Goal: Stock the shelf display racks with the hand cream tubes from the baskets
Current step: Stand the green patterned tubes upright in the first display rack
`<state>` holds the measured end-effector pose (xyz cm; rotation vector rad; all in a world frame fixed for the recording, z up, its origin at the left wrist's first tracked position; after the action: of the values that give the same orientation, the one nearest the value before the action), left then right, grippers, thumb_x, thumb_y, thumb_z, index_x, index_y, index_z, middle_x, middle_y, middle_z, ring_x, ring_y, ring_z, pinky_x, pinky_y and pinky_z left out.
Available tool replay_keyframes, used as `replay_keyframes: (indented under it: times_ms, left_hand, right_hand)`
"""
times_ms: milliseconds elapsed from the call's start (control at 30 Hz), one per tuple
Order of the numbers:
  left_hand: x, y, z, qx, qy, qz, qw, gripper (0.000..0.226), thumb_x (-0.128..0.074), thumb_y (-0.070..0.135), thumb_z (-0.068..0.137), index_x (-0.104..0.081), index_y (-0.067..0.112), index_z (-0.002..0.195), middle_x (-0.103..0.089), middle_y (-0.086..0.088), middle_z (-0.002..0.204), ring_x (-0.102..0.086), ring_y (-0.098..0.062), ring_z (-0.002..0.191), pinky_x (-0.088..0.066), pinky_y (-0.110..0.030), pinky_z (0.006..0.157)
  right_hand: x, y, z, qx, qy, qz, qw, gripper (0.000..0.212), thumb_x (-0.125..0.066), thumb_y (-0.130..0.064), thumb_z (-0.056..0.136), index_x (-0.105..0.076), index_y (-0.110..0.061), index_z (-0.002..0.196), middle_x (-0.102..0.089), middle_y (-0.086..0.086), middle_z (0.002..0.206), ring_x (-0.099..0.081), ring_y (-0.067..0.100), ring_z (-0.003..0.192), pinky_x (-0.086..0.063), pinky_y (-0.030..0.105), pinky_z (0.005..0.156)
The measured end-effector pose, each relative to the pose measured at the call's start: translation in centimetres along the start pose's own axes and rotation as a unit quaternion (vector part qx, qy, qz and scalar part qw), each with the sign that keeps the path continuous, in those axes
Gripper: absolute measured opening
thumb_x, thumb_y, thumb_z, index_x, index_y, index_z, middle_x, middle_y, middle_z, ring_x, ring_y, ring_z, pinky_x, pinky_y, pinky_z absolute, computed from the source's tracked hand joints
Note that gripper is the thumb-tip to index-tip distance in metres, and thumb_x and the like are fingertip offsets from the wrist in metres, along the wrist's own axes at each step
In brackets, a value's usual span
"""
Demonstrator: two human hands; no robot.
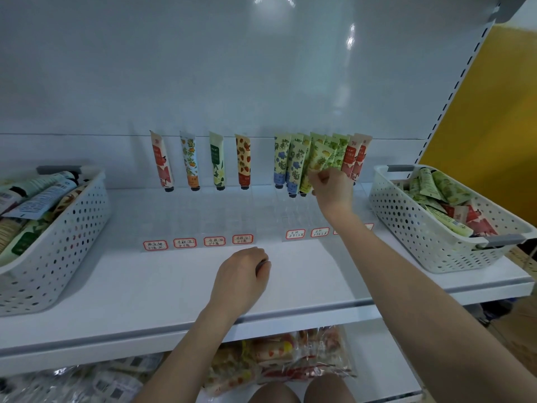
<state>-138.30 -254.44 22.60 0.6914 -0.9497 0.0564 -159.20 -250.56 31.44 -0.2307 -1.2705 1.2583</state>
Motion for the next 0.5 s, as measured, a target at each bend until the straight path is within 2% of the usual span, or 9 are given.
replay_keyframes:
  times_ms: [67, 133, 200, 267, 367, 500]
  left_hand:
    - [0.06, 0.12, 0.00, 0.000, 0.003, -0.005, 1.000, 0.019, -0.050, 0.019, 0.092, -0.062, 0.011, 0.080, -0.061, 0.001, 0.075, -0.052, -0.014, 0.068, -0.044, -0.024, 0.063]
    - [0.07, 0.19, -0.02, 0.000, 0.000, -0.004, 1.000, 0.019, -0.049, 0.020, 0.092, -0.062, 0.012, 0.080, -0.061, 0.002, 0.075, -0.051, -0.013, 0.068, -0.042, -0.022, 0.063]
    - [0.07, 0.15, -0.06, 0.001, -0.001, -0.004, 1.000, 0.019, -0.049, 0.021, 0.092, -0.062, 0.013, 0.082, -0.061, 0.002, 0.077, -0.052, -0.012, 0.069, -0.043, -0.021, 0.064]
    - [0.07, 0.14, -0.06, -0.001, -0.003, -0.004, 1.000, 0.019, -0.048, 0.021, 0.093, -0.062, 0.014, 0.082, -0.061, 0.003, 0.078, -0.051, -0.011, 0.069, -0.043, -0.021, 0.064]
    - [0.13, 0.18, -0.04, -0.002, -0.004, -0.003, 1.000, 0.019, -0.048, 0.021, 0.093, -0.061, 0.014, 0.081, -0.060, 0.003, 0.076, -0.050, -0.011, 0.067, -0.042, -0.021, 0.063]
    - [0.08, 0.10, -0.04, -0.002, -0.003, -0.004, 1.000, 0.018, -0.049, 0.020, 0.092, -0.060, 0.014, 0.079, -0.057, 0.004, 0.073, -0.049, -0.010, 0.066, -0.040, -0.020, 0.062]
  right_hand:
    - [0.23, 0.59, 0.28, -0.012, 0.005, -0.004, 1.000, 0.035, -0.052, -0.028, 0.093, -0.059, 0.005, 0.084, -0.064, 0.016, 0.071, -0.056, 0.027, 0.062, -0.041, 0.031, 0.055]
    - [0.02, 0.65, 0.53, -0.018, 0.000, -0.005, 1.000, 0.030, -0.053, -0.025, 0.093, -0.051, -0.001, 0.076, -0.049, 0.006, 0.058, -0.040, 0.017, 0.050, -0.027, 0.028, 0.046]
    - [-0.39, 0.39, 0.76, -0.015, -0.008, 0.003, 1.000, 0.024, -0.053, -0.020, 0.092, -0.047, -0.005, 0.074, -0.041, 0.002, 0.056, -0.033, 0.013, 0.048, -0.023, 0.027, 0.047]
    - [-0.61, 0.17, 0.89, -0.010, -0.012, 0.010, 1.000, 0.018, -0.054, -0.018, 0.092, -0.056, -0.001, 0.085, -0.051, 0.006, 0.068, -0.042, 0.017, 0.056, -0.029, 0.025, 0.055]
    - [-0.58, -0.05, 0.91, -0.006, -0.014, 0.014, 1.000, 0.023, -0.055, -0.019, 0.092, -0.057, 0.002, 0.103, -0.058, 0.010, 0.087, -0.051, 0.021, 0.075, -0.036, 0.027, 0.063]
    - [-0.62, -0.26, 0.96, 0.007, -0.022, 0.001, 1.000, 0.024, -0.054, -0.018, 0.093, -0.055, 0.003, 0.106, -0.063, 0.016, 0.097, -0.057, 0.028, 0.085, -0.040, 0.030, 0.067]
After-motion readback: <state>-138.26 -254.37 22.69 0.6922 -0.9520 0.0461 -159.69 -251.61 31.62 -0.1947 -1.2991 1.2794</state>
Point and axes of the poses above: each hand's wrist, its own z-axis towards the middle knuckle, its own x-axis out of the back of the hand, y = z × x, the point moved 7 cm from there along z, towards the middle knuckle
